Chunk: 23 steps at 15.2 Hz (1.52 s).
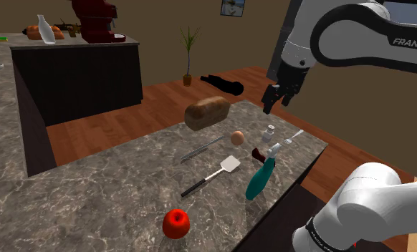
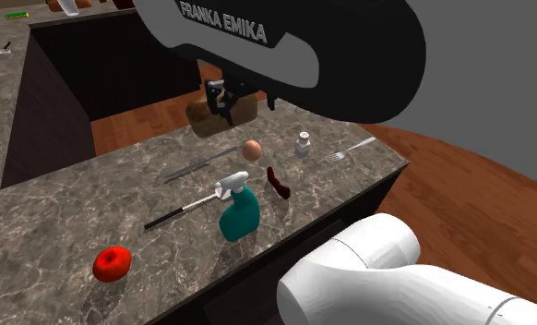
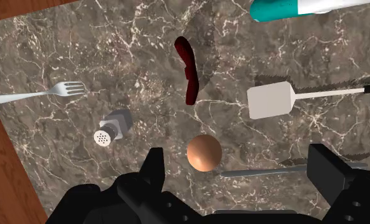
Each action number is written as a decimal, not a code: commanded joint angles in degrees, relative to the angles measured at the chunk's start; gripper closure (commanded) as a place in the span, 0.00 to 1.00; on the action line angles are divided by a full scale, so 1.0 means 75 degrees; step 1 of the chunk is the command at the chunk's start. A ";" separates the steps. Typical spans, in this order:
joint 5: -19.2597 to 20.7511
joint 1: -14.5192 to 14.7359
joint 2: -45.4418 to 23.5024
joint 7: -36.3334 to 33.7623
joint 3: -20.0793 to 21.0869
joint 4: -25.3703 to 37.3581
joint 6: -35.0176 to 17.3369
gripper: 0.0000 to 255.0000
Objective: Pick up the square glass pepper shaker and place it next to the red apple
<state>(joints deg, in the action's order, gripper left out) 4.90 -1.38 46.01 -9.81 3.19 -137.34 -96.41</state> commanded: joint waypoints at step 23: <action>0.0323 -0.0756 -0.3729 0.3127 -0.3455 -0.0457 -0.4348 0.00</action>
<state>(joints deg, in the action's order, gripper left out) 8.12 -7.19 20.44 12.08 -21.47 -141.79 -127.65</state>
